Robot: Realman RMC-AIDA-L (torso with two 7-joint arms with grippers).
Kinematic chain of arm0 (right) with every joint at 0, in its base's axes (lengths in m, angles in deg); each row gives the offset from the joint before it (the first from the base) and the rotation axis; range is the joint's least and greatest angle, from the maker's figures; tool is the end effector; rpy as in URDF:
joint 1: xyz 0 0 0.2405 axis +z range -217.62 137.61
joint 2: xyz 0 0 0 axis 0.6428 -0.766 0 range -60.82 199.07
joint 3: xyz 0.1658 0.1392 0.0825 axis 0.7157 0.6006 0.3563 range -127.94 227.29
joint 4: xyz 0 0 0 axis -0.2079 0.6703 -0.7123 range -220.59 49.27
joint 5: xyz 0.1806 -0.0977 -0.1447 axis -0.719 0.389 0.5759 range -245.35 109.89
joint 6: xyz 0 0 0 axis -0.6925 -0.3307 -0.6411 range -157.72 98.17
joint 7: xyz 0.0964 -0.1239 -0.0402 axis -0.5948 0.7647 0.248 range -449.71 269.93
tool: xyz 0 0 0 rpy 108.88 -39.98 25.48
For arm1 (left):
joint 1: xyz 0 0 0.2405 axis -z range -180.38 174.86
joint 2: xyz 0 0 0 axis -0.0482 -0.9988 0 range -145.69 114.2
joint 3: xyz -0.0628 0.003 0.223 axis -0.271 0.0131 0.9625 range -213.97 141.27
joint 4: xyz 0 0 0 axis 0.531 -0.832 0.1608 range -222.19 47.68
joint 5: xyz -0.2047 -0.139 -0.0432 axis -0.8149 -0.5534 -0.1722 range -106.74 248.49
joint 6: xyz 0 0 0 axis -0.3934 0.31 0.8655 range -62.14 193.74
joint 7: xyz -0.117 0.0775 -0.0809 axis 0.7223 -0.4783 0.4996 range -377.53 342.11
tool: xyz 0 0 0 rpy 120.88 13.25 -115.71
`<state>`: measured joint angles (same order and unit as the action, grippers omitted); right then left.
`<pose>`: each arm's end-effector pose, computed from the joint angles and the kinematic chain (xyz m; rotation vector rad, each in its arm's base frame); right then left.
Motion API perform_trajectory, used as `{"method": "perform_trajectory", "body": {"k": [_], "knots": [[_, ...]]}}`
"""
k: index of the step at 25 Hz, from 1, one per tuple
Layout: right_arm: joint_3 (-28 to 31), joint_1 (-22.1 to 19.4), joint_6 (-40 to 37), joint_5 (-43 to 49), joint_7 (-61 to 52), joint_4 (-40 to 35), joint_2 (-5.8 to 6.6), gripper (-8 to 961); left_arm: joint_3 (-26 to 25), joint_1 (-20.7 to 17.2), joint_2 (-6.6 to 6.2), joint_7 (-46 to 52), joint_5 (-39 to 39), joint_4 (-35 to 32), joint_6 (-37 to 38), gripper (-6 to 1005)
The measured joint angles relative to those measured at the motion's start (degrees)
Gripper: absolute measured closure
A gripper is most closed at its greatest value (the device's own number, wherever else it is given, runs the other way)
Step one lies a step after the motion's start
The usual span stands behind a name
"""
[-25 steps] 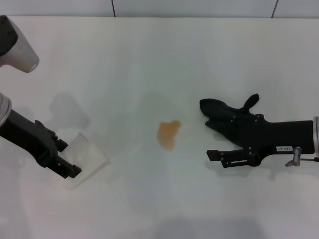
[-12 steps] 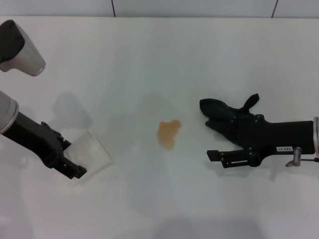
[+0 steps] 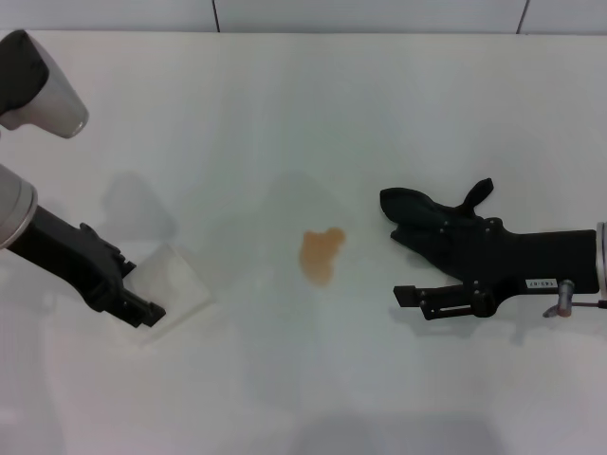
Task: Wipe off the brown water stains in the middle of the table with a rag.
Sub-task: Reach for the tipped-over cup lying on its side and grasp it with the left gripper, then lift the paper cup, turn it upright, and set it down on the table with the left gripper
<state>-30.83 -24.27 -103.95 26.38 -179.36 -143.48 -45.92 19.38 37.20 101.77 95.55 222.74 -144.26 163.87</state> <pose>0.2291 0.3413 -0.0307 -2.8203 0.5197 0.5036 -0.2353 0.3762 0.0230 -2.9043 -0.8251 0.5102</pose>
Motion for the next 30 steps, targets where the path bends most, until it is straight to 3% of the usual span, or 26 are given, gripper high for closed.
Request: {"method": "perform_trajectory", "body": {"k": [7,13,20,30], "knots": [[0.0,0.0,0.0,0.0,0.0,-0.1,0.03,139,-0.6,0.0,0.05,0.3,-0.3,-1.5,-0.8,326],[0.1,0.0,0.0,-0.1,-0.1,-0.3,0.07,140,-7.1,-2.1,0.47,-0.4,-2.2,-6.8,-1.5,374],[1.0,0.0,0.0,-0.1,-0.2,-0.3,0.09,139,-10.2,-8.2,0.67,-4.3,-16.1,-10.4,-8.9,412],[1.6,0.1,0.5,-0.5,-0.4,-0.6,0.02,140,-10.2,-10.9,1.59,-16.4,-31.0,-3.7,-16.3,414]]}}
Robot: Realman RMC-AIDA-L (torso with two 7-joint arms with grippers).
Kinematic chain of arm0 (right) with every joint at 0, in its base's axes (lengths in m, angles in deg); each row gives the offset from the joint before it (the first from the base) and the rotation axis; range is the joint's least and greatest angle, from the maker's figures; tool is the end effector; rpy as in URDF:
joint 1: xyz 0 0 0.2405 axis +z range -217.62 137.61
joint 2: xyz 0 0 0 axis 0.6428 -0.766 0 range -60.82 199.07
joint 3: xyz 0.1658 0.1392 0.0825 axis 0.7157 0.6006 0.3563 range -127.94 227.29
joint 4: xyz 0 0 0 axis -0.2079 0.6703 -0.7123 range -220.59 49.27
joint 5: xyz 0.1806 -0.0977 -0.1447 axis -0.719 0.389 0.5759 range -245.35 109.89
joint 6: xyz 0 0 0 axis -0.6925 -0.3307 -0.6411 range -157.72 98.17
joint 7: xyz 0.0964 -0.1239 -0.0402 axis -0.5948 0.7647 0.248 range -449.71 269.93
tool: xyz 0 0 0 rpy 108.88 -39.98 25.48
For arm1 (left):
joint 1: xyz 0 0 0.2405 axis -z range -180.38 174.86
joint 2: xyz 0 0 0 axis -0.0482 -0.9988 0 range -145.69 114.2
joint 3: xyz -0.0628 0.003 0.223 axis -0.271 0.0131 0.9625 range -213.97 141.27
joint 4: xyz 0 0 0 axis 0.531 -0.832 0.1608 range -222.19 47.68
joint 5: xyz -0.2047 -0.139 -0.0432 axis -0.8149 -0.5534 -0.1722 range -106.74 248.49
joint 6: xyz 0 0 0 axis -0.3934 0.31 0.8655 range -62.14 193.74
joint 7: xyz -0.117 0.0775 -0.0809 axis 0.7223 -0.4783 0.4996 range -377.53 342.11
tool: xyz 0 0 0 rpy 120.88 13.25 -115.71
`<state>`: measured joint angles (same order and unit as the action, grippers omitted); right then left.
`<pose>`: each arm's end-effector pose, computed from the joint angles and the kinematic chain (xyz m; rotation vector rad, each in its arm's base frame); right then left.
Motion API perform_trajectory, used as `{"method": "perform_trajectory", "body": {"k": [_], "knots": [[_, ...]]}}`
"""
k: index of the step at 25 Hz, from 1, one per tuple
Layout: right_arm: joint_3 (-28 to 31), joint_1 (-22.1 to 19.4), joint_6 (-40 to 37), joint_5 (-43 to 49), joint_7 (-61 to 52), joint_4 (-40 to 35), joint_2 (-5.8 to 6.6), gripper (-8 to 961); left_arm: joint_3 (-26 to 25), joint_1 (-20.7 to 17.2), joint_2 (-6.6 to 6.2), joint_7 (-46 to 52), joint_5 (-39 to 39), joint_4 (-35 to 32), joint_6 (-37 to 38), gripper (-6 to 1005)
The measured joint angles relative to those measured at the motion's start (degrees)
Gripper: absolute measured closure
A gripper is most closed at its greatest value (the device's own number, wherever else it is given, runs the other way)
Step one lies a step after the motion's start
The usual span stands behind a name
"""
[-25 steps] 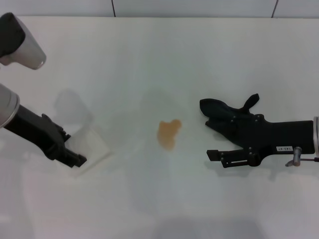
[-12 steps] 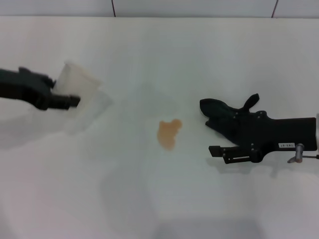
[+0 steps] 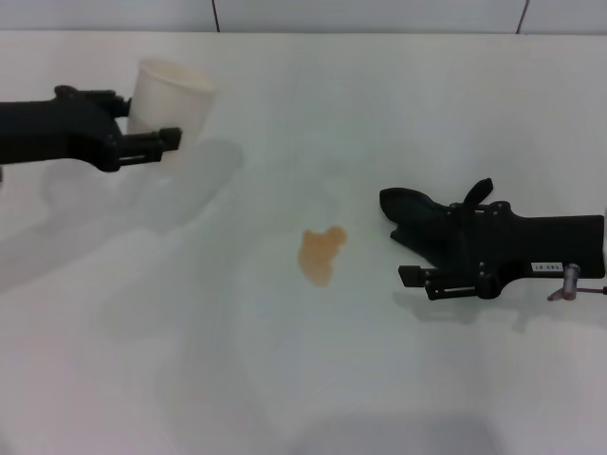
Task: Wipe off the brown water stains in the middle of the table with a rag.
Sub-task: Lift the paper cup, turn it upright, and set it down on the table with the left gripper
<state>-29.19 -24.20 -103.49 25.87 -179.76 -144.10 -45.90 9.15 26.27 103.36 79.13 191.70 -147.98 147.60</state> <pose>0.2277 0.3482 -0.0214 -2.7785 0.5233 0.5260 -0.2361 0.4038 0.0639 -2.5769 -0.5868 -0.3653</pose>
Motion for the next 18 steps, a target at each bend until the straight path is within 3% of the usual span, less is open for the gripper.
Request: {"method": "perform_trajectory", "body": {"k": [9,18], "knots": [[-0.3,0.1,1.0,0.1,2.8,1.2,-0.03,139,-0.1,-2.3,-0.02,-22.7,-14.8,16.3,-5.4,413],[-0.6,0.1,2.0,0.6,5.7,1.5,-0.03,139,-0.2,-5.5,-0.09,-38.3,-23.8,26.3,-7.6,411]]}}
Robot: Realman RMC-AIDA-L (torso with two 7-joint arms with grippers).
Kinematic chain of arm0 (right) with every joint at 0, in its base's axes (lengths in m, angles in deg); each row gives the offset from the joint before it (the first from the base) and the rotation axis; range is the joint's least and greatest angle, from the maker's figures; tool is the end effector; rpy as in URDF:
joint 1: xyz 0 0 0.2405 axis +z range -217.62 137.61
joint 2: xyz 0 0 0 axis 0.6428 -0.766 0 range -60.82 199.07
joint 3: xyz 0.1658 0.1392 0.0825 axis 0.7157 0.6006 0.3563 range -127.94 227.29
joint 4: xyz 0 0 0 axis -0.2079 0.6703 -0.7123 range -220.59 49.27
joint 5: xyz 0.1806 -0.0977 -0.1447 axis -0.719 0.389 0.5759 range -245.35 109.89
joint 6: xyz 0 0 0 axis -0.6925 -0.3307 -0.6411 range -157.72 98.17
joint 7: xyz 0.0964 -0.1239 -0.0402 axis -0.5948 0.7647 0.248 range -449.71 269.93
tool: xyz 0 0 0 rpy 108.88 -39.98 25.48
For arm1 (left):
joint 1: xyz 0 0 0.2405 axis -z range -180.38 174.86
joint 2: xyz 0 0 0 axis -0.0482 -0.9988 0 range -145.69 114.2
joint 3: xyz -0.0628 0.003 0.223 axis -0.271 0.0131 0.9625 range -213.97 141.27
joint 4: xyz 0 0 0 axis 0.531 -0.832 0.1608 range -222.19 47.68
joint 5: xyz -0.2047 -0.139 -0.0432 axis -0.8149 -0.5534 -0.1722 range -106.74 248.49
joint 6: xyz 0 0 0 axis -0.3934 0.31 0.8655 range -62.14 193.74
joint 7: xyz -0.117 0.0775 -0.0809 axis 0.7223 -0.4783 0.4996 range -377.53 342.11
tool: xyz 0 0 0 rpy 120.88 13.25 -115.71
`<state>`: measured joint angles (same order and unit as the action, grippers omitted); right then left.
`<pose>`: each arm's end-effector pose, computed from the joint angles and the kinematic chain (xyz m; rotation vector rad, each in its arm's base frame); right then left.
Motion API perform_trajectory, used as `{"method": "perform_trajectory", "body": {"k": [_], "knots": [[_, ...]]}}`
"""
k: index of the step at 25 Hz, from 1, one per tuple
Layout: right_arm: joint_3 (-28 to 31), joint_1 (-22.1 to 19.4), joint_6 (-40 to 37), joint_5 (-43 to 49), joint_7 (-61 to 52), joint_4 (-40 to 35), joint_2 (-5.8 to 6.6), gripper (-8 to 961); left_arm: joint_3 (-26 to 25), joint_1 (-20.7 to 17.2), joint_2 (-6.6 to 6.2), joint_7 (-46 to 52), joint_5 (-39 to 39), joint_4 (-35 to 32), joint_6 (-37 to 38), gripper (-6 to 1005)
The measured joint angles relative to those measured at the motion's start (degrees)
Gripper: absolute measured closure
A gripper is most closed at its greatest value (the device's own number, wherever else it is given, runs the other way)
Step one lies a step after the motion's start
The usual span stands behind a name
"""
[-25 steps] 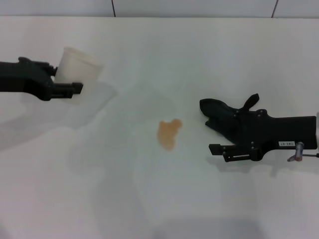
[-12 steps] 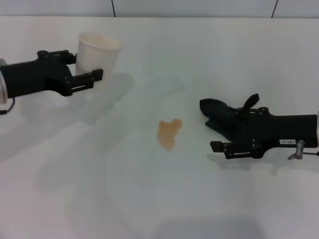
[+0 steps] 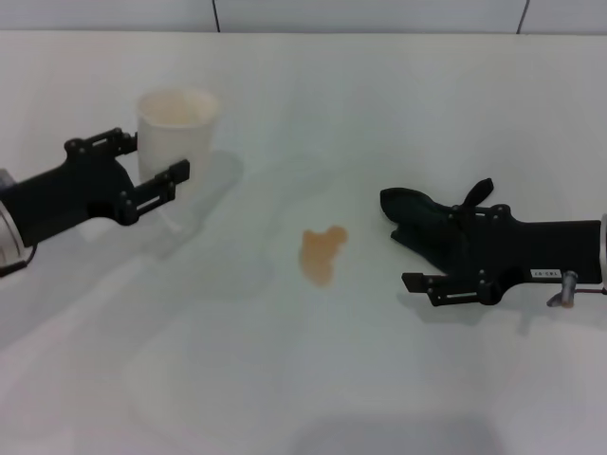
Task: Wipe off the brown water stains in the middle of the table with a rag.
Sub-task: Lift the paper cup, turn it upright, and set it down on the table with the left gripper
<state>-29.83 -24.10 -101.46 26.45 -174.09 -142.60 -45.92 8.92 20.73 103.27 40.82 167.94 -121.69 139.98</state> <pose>0.2362 0.3491 -0.0273 -2.7743 0.4172 0.4673 -0.3022 0.3671 0.0017 -2.4043 -0.4024 -0.6216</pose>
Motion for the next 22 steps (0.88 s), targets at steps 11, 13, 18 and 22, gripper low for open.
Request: {"method": "perform_trajectory", "body": {"k": [11,13,18,22], "knots": [[-0.7,0.2,1.7,0.0,3.0,1.4,0.00,139,0.1,-0.1,0.06,-7.7,-1.2,6.6,-4.1,410],[-1.4,0.2,2.6,0.0,3.3,1.4,0.00,139,0.0,-0.1,0.09,-8.5,-1.3,7.3,-4.4,409],[-2.3,0.4,3.9,0.0,4.4,1.9,-0.05,140,0.2,-0.1,0.03,-9.8,-1.2,8.6,-6.3,408],[-2.4,0.4,4.2,0.0,4.5,2.0,-0.07,140,0.3,-0.1,0.09,-10.1,-1.2,8.9,-6.7,408]]}}
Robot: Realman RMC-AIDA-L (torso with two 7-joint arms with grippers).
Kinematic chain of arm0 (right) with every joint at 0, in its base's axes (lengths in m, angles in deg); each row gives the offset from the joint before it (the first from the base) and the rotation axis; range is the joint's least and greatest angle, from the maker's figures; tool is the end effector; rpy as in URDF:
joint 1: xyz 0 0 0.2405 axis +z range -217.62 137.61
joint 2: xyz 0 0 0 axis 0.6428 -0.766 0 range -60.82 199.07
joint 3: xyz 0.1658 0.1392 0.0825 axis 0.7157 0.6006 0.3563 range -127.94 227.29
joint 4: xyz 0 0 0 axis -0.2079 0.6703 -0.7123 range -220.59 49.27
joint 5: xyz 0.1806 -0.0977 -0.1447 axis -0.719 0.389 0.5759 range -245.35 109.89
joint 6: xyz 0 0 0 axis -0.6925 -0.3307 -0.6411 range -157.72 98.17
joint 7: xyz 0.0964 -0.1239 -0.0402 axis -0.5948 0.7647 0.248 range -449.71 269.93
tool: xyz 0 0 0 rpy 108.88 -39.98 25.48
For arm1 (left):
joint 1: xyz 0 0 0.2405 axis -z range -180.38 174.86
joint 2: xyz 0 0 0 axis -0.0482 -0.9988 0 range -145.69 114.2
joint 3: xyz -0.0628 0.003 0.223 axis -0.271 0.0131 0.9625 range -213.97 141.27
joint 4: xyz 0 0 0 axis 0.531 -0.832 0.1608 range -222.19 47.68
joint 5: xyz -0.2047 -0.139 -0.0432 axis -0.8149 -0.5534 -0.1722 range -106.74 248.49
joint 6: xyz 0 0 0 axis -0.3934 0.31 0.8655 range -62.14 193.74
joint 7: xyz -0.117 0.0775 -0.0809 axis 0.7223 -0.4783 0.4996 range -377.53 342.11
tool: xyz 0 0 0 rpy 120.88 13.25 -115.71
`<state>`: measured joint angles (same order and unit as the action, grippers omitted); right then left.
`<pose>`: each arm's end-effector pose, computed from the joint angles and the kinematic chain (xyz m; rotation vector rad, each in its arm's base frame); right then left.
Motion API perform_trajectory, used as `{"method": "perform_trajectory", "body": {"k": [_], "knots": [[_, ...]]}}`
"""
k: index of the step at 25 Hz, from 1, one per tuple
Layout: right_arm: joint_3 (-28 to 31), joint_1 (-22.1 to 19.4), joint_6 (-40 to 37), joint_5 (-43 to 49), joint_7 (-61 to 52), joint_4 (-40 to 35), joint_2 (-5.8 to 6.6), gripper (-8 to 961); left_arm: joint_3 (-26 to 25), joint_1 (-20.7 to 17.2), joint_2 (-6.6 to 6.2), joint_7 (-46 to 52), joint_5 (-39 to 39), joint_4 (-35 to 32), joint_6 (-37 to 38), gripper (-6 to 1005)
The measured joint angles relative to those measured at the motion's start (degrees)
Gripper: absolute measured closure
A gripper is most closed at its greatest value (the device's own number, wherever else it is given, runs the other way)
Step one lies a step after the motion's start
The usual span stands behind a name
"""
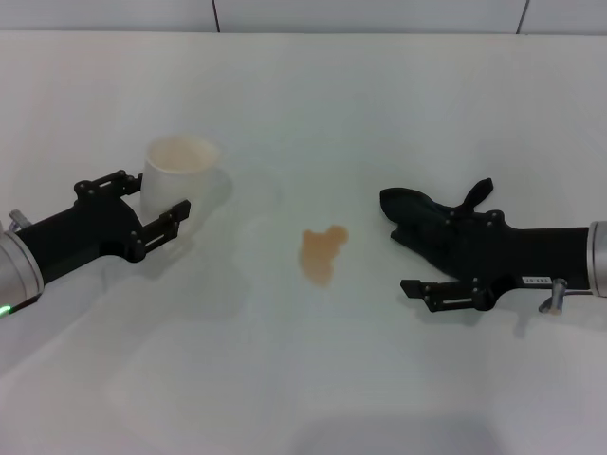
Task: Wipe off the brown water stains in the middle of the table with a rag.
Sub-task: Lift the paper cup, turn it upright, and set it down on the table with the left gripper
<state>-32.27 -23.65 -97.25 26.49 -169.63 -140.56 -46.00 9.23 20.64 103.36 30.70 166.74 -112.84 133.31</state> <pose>0.2440 0.3514 -0.0404 -2.7640 0.3418 0.3947 -0.3322 0.3518 -0.0314 -2.3840 -0.4205 -0.4919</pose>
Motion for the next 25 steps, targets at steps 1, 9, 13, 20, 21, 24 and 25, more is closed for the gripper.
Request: {"method": "perform_trajectory", "body": {"k": [1,9,13,20,21,24,25], "knots": [[-0.1,0.0,0.0,0.0,0.0,0.0,-0.01,140,0.0,0.0,0.01,0.0,0.0,0.0,0.0,408],[-0.7,0.0,0.0,0.0,0.0,0.0,-0.01,139,0.0,-0.7,0.06,0.0,-0.1,0.0,-0.1,406],[-1.0,0.0,0.0,0.0,0.0,0.0,-0.01,139,0.0,-1.3,0.07,-0.1,-0.1,0.0,-0.1,406],[-1.3,-0.1,0.0,0.0,0.0,0.0,-0.01,139,0.0,-1.8,0.08,-0.4,-0.1,0.0,-0.1,405],[-1.3,-0.1,0.0,0.0,0.0,0.0,-0.01,140,0.0,-1.8,0.10,-0.4,-0.1,0.0,-0.1,404],[-1.3,-0.2,0.0,0.0,0.0,0.0,-0.01,140,0.0,-2.0,0.14,-0.5,0.0,0.0,-0.1,404],[-1.4,-0.2,0.0,0.0,0.0,0.0,-0.01,140,0.0,-2.1,0.14,-0.5,0.0,0.0,-0.1,404]]}}
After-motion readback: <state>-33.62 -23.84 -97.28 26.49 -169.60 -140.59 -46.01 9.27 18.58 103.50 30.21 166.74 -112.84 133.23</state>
